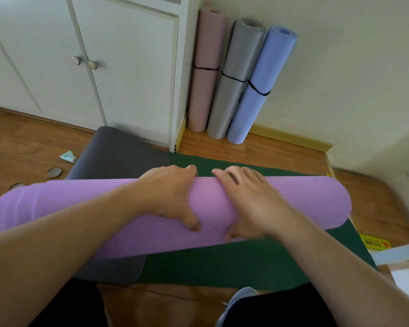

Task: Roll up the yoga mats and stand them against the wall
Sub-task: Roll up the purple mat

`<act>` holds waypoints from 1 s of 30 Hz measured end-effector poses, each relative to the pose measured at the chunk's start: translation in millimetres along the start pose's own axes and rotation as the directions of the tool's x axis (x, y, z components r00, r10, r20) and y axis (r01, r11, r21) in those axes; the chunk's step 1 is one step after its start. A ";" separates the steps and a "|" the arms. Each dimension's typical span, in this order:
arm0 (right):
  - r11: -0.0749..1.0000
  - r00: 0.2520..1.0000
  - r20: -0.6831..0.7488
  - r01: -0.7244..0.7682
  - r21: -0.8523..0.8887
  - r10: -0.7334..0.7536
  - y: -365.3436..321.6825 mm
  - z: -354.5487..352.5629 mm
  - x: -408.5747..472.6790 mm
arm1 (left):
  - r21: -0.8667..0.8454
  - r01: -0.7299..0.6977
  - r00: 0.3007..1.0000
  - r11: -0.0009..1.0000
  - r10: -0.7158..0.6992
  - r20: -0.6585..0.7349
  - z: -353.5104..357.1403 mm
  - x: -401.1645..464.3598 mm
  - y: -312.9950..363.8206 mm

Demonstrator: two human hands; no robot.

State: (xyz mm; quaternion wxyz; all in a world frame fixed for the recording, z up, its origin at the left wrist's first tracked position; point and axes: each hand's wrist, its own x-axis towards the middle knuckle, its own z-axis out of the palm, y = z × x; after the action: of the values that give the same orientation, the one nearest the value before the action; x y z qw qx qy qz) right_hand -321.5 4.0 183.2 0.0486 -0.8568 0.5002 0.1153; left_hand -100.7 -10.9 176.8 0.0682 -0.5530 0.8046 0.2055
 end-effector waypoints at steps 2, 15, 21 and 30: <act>0.999 0.999 -0.042 0.024 -0.027 -0.025 -1.7 2.1 4.2 | -0.046 0.011 0.999 0.999 -0.010 0.037 -2.8 -1.4 -2.8; 0.986 0.996 0.013 -0.091 0.141 0.090 11.2 -4.6 2.7 | 0.258 -0.117 0.964 0.959 0.172 -0.202 21.2 0.9 18.2; 0.999 0.999 -0.046 -0.017 0.040 0.019 7.4 -1.3 0.8 | 0.081 -0.058 0.985 0.995 0.070 -0.156 1.6 3.2 4.0; 0.999 1.000 -0.019 -0.008 0.032 0.009 -2.8 3.0 10.7 | 0.170 -0.079 0.997 0.982 0.078 0.016 9.3 -6.1 2.3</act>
State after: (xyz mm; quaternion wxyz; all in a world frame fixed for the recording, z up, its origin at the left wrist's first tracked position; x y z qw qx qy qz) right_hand -314.5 -3.1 177.6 0.0568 -0.8549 0.5061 0.0991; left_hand -101.5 -1.1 171.0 0.1107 -0.5120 0.8401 0.1408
